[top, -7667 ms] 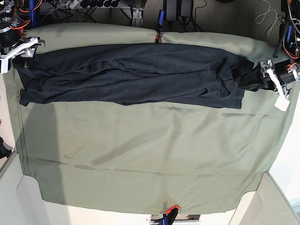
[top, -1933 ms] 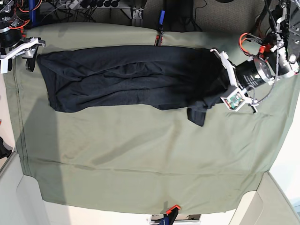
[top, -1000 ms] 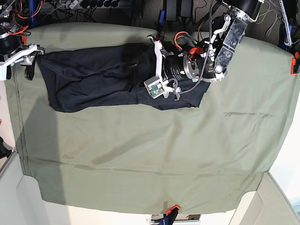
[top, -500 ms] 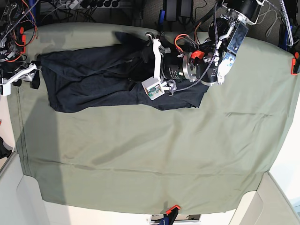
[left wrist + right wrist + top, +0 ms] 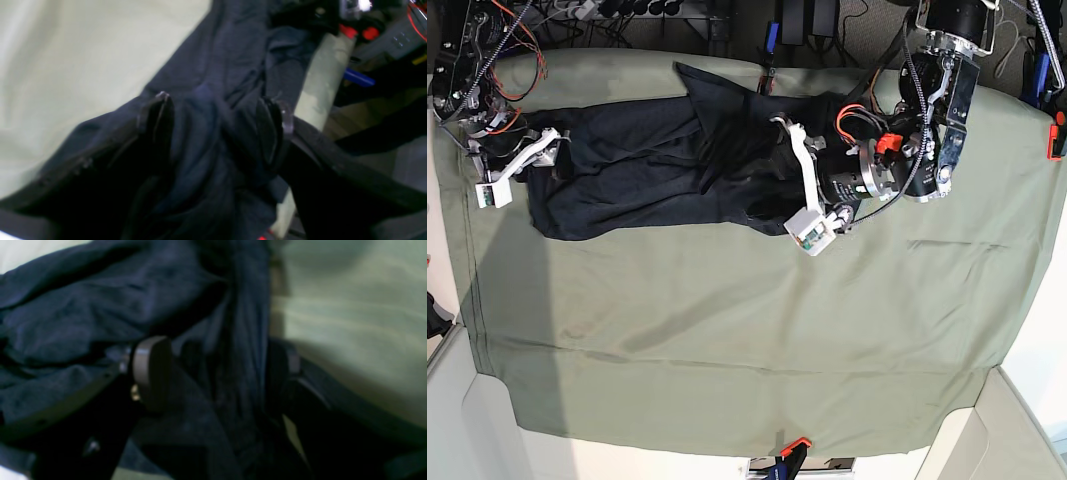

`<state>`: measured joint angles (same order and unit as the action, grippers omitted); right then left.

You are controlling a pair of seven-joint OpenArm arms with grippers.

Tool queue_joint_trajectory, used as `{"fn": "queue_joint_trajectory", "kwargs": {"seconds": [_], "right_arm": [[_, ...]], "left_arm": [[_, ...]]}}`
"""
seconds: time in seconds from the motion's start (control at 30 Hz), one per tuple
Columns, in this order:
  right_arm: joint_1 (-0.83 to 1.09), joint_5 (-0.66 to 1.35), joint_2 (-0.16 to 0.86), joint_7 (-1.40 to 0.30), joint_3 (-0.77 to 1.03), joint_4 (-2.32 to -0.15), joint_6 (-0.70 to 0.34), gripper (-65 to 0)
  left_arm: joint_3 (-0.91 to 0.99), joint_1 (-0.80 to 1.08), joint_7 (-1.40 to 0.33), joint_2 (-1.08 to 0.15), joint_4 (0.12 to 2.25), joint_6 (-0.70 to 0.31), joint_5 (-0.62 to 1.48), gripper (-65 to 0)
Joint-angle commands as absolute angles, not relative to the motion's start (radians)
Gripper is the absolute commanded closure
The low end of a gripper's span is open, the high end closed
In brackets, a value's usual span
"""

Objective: Fold the T-shirt properly
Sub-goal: 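Fold the held end over toward the right gripper and release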

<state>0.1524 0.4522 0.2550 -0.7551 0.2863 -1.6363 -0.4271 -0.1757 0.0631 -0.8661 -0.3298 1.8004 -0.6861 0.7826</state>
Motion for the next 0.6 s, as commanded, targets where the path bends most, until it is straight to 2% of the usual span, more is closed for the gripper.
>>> {"fn": "queue_joint_trajectory", "kwargs": {"seconds": [0.0,0.23,0.27,0.3,0.4,0.57], "right_arm": [[0.144,0.464,0.268,-0.745,0.278,-1.652,-0.434,-41.8],[0.144,0.436,0.268,-0.718,0.266,-1.652,-0.434,-40.4],[0.144,0.423,0.268,-0.706,0.266,-1.652,-0.433,-35.8],[0.142,0.41,0.268,-0.696,0.266,-1.652,-0.43,-28.5],[0.139,0.369,0.269,-0.671,0.266,-1.652,-0.424,-1.2],[0.134,0.275,0.269,-0.625,0.28,-1.653,-0.423,0.0]], "left_arm": [[-0.155,0.048,-0.843,-0.333,1.817,-0.698,0.804,-41.2],[-0.084,0.051,-0.842,-0.351,1.817,-0.698,0.82,-41.2],[-0.084,0.051,-0.842,-0.362,1.817,-0.698,0.828,-41.2],[-0.084,0.051,-0.843,-0.373,1.817,-0.698,0.84,-41.2],[-0.083,0.051,-0.843,-0.41,1.817,-0.698,0.887,-41.2],[-0.034,0.052,-0.845,-0.455,1.817,-0.698,0.909,-41.1]]}}
